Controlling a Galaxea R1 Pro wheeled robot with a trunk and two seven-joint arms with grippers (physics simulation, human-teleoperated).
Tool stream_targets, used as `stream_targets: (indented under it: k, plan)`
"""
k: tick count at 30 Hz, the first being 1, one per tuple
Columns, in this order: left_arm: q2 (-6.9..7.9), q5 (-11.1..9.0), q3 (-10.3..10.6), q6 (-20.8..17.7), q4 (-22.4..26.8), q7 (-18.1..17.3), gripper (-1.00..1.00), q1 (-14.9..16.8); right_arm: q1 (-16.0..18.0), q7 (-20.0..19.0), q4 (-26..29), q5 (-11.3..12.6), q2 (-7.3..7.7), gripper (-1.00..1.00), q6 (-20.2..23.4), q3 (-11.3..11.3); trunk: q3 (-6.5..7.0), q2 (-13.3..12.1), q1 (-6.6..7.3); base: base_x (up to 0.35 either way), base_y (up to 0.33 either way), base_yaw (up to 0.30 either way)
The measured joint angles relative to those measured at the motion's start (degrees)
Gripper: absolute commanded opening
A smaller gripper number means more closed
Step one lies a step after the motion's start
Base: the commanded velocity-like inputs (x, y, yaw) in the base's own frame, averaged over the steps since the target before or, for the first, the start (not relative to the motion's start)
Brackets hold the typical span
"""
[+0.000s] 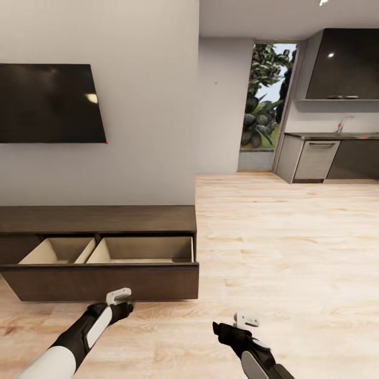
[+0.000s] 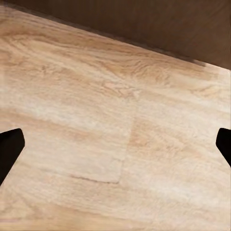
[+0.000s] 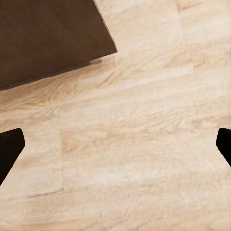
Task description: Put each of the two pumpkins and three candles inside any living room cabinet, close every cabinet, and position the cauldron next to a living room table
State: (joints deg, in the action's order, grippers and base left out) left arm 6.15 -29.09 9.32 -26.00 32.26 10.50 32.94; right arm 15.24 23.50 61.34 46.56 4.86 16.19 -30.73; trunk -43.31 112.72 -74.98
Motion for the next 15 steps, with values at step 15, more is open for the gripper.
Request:
stream_targets:
  k: [15]
  plan:
    - [0.31, 0.2, 1.6, 7.6, -4.7, -1.0, 1.00, 0.0, 0.0, 0.0, -1.0, -0.5, 0.08, 1.00, -3.0, -0.4, 0.00, 0.0, 0.00, 0.000, 0.306, 0.000]
